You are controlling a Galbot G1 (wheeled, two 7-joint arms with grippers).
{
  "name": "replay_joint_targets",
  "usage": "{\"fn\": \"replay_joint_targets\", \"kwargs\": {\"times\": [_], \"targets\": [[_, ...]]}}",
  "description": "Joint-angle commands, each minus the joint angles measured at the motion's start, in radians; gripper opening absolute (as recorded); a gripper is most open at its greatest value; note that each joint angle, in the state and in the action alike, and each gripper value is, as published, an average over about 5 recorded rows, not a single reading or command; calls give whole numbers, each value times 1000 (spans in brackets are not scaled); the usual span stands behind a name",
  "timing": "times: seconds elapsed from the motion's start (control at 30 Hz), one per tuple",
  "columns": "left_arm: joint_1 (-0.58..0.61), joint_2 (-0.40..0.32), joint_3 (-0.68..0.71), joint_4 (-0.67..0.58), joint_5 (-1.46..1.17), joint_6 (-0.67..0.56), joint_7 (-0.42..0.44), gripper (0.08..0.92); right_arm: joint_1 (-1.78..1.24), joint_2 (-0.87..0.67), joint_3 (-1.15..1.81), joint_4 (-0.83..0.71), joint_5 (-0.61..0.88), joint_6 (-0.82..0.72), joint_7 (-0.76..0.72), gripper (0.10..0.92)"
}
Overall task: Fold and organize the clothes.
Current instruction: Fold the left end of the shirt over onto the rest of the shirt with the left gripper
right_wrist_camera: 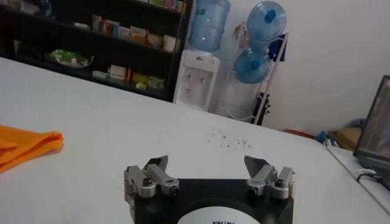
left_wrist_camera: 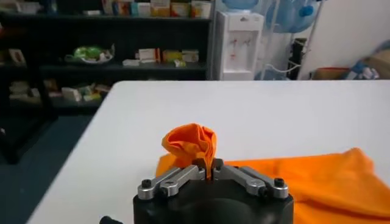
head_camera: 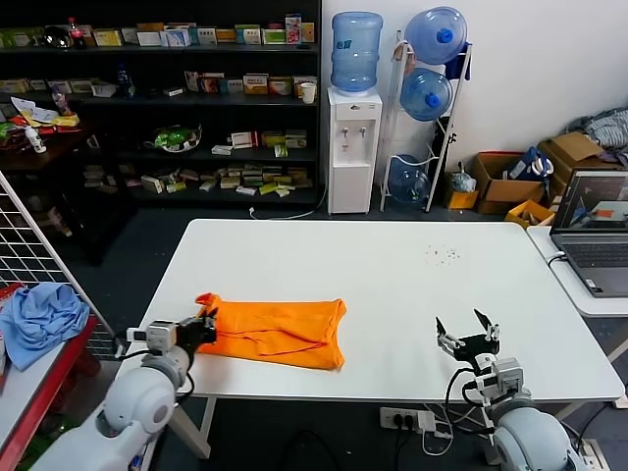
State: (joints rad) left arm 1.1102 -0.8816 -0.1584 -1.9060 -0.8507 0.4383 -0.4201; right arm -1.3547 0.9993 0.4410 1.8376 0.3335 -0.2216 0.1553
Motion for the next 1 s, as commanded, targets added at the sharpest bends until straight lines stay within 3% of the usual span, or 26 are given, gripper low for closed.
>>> {"fn": "replay_joint_targets", "kwargs": {"times": [0.03,0.3,0.67,0.8,1.0], "targets": [[-81,-171,202,-61,-66,13,-79,121,5,22,-2,-32,-24,21,-2,823],[-169,-285,282,29,-39,-4,-77,121,25,47,-12,-63,-37,22,-1,823],[-216,-389,333,156,49,-51,-43,127,62,62,-36,-79,-41,10,1,823],[-212,-401,339,188,65,-122,-11,204,67,66,-43,-79,-42,7,1,823],[-170,-367,336,106,56,-178,7,377,67,54,-47,-76,-40,3,2,823]]}}
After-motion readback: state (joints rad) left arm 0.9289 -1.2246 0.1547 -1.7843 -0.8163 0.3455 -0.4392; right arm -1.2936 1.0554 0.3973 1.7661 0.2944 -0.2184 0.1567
